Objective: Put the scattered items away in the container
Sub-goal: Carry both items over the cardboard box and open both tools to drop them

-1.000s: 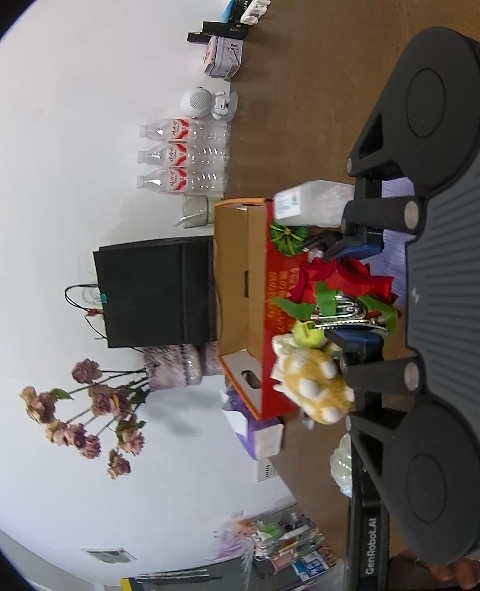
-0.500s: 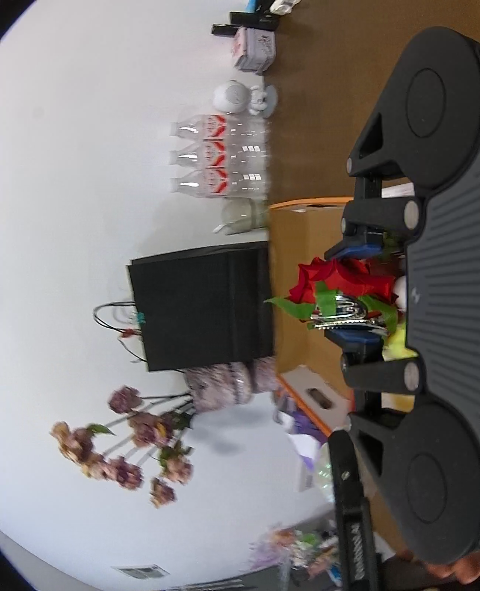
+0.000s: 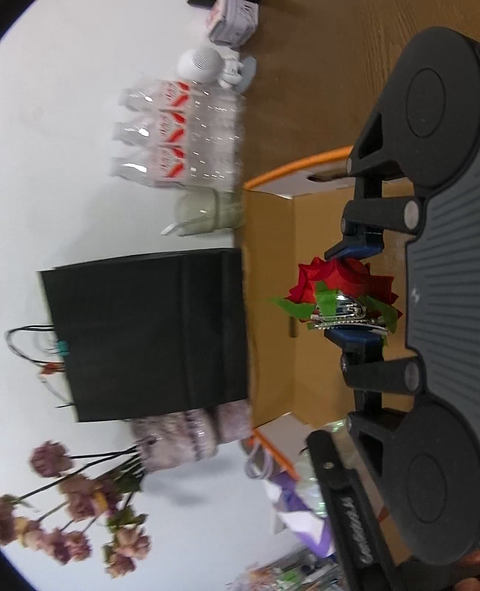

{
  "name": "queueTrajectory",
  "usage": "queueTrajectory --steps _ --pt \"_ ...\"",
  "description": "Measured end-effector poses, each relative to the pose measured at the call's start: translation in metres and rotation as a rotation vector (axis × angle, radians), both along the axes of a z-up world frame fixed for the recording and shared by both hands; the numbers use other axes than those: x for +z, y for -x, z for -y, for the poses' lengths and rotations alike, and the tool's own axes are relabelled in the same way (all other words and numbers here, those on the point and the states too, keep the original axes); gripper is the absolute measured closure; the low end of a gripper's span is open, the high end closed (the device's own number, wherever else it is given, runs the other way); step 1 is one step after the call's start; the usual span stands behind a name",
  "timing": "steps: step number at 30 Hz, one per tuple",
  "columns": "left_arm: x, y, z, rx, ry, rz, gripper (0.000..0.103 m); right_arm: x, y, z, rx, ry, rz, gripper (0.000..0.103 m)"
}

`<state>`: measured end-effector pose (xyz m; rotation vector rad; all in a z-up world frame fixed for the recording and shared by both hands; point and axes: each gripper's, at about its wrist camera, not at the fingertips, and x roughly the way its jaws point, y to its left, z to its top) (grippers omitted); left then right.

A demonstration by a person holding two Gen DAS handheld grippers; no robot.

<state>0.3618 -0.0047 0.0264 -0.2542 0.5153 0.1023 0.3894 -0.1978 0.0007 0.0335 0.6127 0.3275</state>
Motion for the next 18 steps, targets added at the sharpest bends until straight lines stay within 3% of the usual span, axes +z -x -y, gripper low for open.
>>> queueTrajectory --steps 6,7,9,10,11,12,13,18 --pt "-0.009 -0.006 0.000 -0.015 -0.004 -0.035 0.045 -0.014 -0.007 -0.002 0.000 0.017 -0.047 0.067" --pt "-0.009 -0.006 -0.001 -0.012 -0.004 -0.035 0.041 -0.015 -0.007 -0.002 -0.001 0.019 -0.049 0.067" --pt "-0.008 -0.007 -0.002 0.007 -0.003 -0.041 0.018 -0.015 -0.006 -0.002 -0.001 0.024 -0.049 0.065" --pt "-0.006 -0.006 -0.003 0.018 -0.003 -0.037 0.002 -0.014 -0.005 -0.001 -0.001 0.028 -0.047 0.059" --pt "-0.004 -0.004 -0.004 0.021 -0.004 -0.027 0.000 -0.012 -0.005 -0.001 0.001 0.033 -0.046 0.049" --pt "-0.002 -0.003 -0.004 0.018 -0.008 -0.018 0.000 -0.011 -0.005 -0.001 0.003 0.039 -0.047 0.019" --pt "0.000 -0.002 -0.003 0.016 -0.013 -0.013 0.000 -0.010 -0.004 -0.001 0.002 0.046 -0.043 0.001" --pt "0.007 0.003 -0.001 0.031 -0.036 -0.005 0.000 -0.001 0.001 0.002 -0.014 0.064 -0.017 0.000"
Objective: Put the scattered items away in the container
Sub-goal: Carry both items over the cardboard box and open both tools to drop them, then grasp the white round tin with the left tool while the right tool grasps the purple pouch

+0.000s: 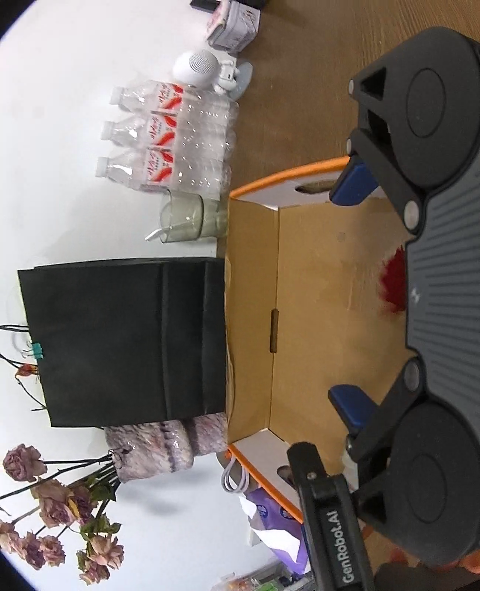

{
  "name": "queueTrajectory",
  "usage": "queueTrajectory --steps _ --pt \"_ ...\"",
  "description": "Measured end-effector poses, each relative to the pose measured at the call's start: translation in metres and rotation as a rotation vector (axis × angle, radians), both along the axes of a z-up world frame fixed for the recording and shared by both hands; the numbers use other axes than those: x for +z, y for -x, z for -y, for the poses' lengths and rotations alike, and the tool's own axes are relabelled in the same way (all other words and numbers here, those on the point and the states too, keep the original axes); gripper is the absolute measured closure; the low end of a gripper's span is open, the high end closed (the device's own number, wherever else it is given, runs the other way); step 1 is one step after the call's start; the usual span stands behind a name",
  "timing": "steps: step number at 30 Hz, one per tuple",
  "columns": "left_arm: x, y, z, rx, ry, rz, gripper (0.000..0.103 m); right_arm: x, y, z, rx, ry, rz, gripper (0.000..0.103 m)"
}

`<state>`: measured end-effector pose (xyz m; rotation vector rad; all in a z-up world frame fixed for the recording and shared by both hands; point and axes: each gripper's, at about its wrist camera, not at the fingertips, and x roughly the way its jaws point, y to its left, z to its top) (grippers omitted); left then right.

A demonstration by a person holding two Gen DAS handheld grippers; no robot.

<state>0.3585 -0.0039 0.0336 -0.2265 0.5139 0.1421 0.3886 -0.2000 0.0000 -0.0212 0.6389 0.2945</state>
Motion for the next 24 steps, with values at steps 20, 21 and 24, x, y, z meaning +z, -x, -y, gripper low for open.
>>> queueTrajectory --steps 20,21,24 --pt "0.027 0.035 0.002 -0.033 0.012 0.075 0.000 0.023 0.025 0.008 -0.005 -0.020 0.055 0.000" --pt "0.029 0.039 0.002 -0.034 0.012 0.079 0.000 0.025 0.029 0.009 -0.003 -0.023 0.061 0.000" --pt "0.037 0.056 0.001 -0.042 0.013 0.096 0.000 0.032 0.043 0.013 0.001 -0.028 0.073 0.000"
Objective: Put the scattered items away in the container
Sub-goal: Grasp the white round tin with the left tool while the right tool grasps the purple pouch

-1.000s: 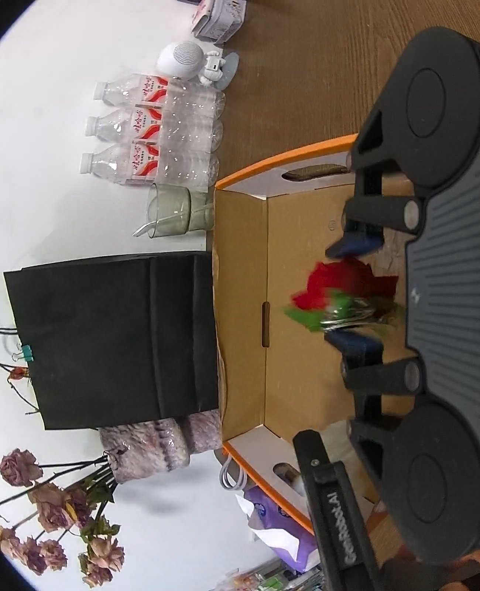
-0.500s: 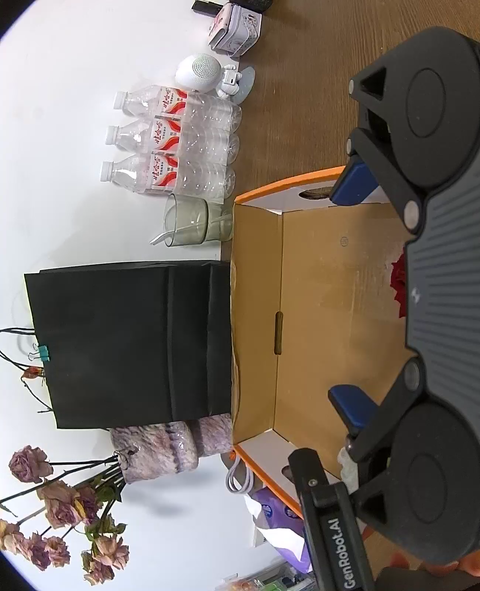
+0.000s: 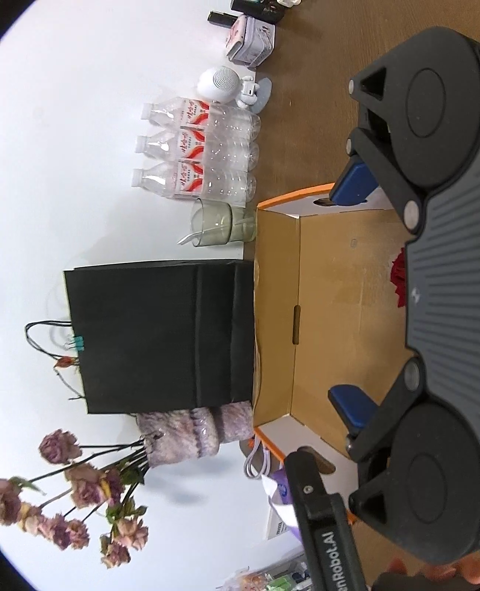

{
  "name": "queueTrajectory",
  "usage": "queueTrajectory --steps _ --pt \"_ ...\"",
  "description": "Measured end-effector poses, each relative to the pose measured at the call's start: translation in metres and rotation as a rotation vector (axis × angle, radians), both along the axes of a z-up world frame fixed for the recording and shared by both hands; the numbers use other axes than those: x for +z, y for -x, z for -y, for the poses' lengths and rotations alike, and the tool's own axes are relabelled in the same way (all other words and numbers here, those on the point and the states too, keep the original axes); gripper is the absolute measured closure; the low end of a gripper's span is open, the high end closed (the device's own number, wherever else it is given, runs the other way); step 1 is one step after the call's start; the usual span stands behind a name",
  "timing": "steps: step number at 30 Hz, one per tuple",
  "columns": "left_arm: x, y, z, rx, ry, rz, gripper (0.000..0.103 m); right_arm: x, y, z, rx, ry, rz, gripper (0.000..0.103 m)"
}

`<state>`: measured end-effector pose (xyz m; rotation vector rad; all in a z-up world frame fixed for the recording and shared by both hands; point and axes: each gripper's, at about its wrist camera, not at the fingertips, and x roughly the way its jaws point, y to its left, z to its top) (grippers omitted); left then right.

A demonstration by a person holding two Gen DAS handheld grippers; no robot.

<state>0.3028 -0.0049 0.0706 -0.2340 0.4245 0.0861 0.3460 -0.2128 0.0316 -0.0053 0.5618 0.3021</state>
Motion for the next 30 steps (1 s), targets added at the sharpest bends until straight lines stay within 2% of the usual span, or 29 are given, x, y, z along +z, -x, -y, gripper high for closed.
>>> queueTrajectory --steps 9,13,18,24,30 --pt "0.024 0.065 -0.014 -0.031 0.009 0.057 0.000 0.025 0.060 0.020 0.010 -0.036 0.043 0.000" --pt "0.024 0.097 -0.026 -0.047 -0.028 0.062 0.000 0.026 0.094 0.041 0.016 -0.018 0.063 0.000" --pt "0.004 0.126 -0.046 -0.046 -0.106 -0.006 0.000 0.003 0.127 0.071 -0.020 0.021 0.047 0.000" --pt "-0.034 0.154 -0.066 -0.055 -0.105 -0.118 0.000 -0.038 0.154 0.095 -0.057 0.045 -0.040 0.000" --pt "-0.073 0.173 -0.062 -0.100 -0.103 -0.210 0.000 -0.075 0.162 0.101 -0.099 0.035 -0.132 0.000"
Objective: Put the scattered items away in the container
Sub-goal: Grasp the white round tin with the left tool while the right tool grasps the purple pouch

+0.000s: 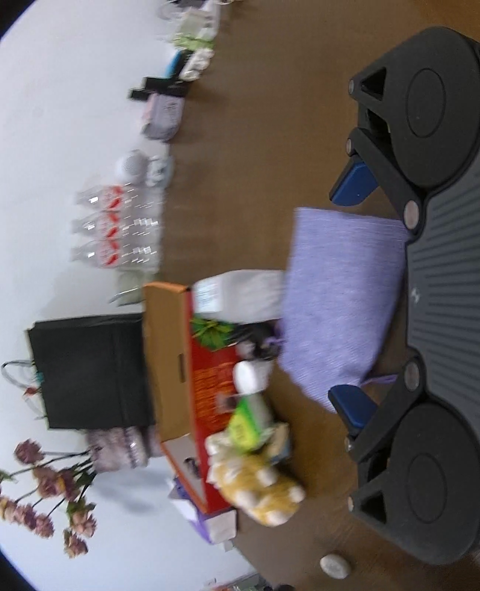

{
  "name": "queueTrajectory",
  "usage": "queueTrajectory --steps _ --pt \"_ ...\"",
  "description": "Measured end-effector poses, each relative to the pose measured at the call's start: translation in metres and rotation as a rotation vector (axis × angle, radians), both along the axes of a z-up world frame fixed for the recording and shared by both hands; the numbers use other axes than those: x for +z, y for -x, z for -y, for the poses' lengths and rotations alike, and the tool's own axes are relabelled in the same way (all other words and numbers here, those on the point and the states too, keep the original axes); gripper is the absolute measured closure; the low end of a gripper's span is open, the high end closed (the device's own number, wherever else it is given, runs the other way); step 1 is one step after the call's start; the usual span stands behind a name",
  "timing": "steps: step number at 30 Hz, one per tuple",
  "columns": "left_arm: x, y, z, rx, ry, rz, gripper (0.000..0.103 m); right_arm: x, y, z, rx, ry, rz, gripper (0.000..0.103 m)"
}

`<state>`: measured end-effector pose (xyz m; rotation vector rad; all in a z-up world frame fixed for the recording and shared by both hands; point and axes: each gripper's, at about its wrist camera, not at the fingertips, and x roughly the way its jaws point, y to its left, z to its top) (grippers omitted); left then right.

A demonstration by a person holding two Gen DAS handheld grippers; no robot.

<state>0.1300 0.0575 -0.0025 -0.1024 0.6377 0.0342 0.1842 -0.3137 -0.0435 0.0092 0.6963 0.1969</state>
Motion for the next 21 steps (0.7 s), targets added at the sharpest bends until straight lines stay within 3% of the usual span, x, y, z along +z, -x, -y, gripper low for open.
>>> queueTrajectory --steps 8,10,13,14,15,17,18,20,21 --pt "-0.029 -0.003 0.011 -0.014 -0.034 -0.068 0.002 -0.018 -0.012 0.001 -0.036 -0.020 -0.051 0.000" --pt "-0.032 -0.005 0.011 -0.016 -0.030 -0.084 0.011 -0.019 -0.016 -0.002 -0.042 -0.016 -0.052 0.000" --pt "-0.034 -0.004 0.013 -0.004 -0.065 -0.071 0.041 -0.022 -0.021 -0.005 -0.060 0.007 -0.039 0.002" --pt "-0.033 -0.003 0.013 -0.005 -0.073 -0.064 0.055 -0.023 -0.021 -0.007 -0.056 0.020 -0.033 0.003" --pt "-0.033 -0.002 0.011 -0.009 -0.067 -0.059 0.062 -0.023 -0.021 -0.009 -0.051 0.033 -0.028 0.005" --pt "-0.032 0.000 0.008 -0.014 -0.050 -0.055 0.062 -0.022 -0.019 -0.010 -0.035 0.041 -0.017 0.011" --pt "-0.032 0.000 0.008 -0.015 -0.049 -0.051 0.062 -0.021 -0.017 -0.011 -0.025 0.047 -0.013 0.019" --pt "-0.033 0.001 0.009 -0.013 -0.053 -0.044 0.062 -0.018 -0.014 -0.010 0.004 0.044 -0.001 0.046" --pt "-0.033 0.001 0.010 -0.013 -0.055 -0.040 0.062 -0.016 -0.013 -0.010 0.017 0.043 0.004 0.068"
